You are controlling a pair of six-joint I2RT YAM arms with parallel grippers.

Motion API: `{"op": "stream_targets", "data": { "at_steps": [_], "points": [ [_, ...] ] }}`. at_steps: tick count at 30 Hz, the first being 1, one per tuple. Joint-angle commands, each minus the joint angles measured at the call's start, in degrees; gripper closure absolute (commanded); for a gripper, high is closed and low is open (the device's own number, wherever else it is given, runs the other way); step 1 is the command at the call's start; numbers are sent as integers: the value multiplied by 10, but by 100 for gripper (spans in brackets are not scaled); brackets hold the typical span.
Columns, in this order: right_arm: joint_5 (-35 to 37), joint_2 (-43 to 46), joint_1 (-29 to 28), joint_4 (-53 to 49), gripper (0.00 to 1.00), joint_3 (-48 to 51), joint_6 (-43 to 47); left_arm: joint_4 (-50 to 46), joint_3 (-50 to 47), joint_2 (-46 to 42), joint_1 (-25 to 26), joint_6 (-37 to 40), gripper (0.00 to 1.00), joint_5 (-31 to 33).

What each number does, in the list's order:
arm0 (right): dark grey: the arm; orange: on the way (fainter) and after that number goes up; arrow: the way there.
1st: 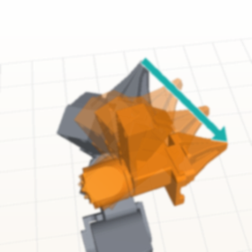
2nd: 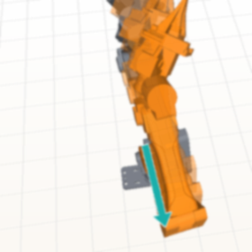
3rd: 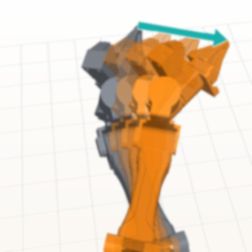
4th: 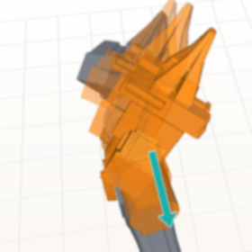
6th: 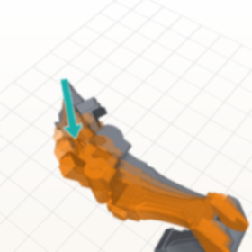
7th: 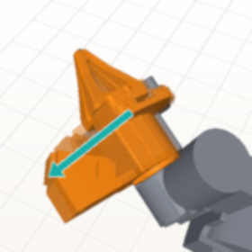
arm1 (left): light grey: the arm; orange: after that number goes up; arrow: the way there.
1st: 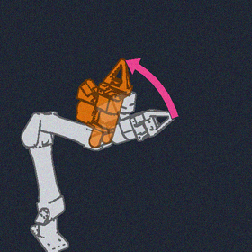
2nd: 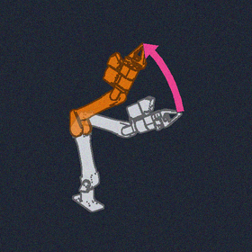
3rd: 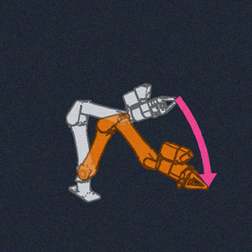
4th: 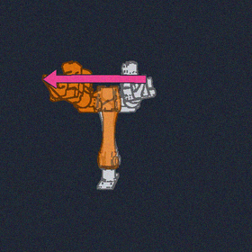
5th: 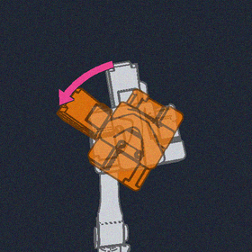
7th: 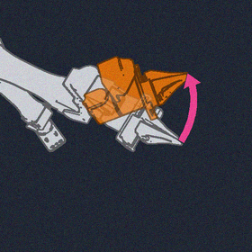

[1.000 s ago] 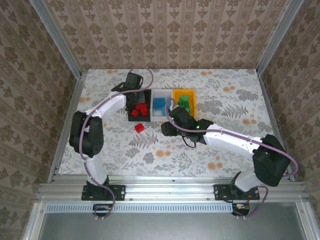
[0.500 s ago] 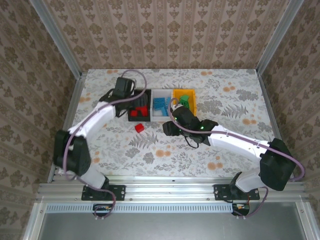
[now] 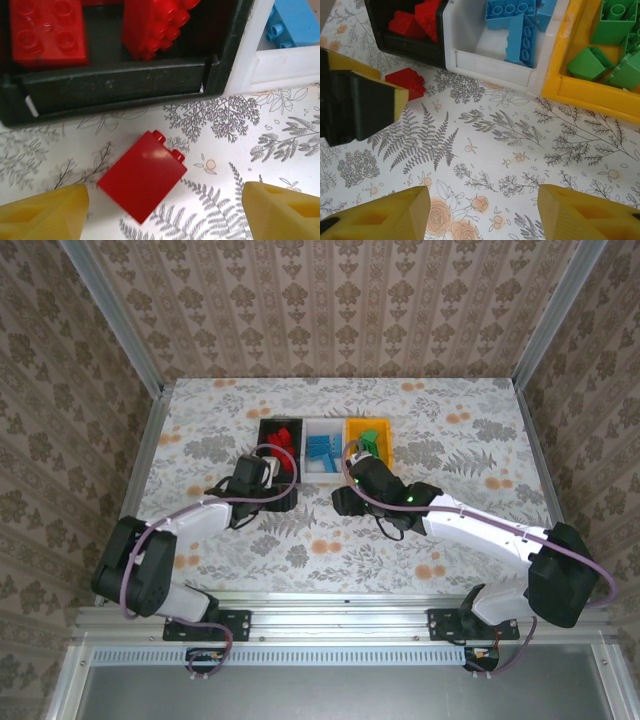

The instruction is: Sort the legos into containers by color

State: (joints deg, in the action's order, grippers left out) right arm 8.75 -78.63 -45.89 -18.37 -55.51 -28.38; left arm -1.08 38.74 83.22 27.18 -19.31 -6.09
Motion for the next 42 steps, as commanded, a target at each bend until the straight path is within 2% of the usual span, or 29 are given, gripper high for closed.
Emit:
{"op": "stream_targets", "data": {
  "at_steps": [1, 6, 13, 21, 28, 32, 37, 40, 42],
  "points": [
    [9, 14, 4, -19, 40, 4, -4, 58, 5, 24, -7, 21, 18, -6],
    [11, 17, 3, -21, 40, 5, -4, 57, 3, 36, -8, 35, 18, 10],
    [2, 7, 3, -21, 40, -5, -4, 78, 11, 60, -6, 64, 21, -15],
    [1, 11, 3, -24, 41, -5, -3, 66, -8, 39, 11, 37, 29, -20],
    [-5, 1, 3, -24, 40, -13, -1, 49, -23, 6, 53, 38, 37, 26],
    [-6, 4, 3, -28, 41, -16, 0, 5, 6, 36, 53, 24, 39, 88],
    [-2, 9, 3, -29, 41, -12, 2, -41, 48, 88, 60, -18, 41, 105],
    [-1, 8, 2, -29, 40, -11, 2, -37, 60, 104, 81, -23, 47, 108],
    [-1, 8, 2, -29, 40, -9, 2, -42, 69, 111, 92, -23, 58, 122]
  ]
}}
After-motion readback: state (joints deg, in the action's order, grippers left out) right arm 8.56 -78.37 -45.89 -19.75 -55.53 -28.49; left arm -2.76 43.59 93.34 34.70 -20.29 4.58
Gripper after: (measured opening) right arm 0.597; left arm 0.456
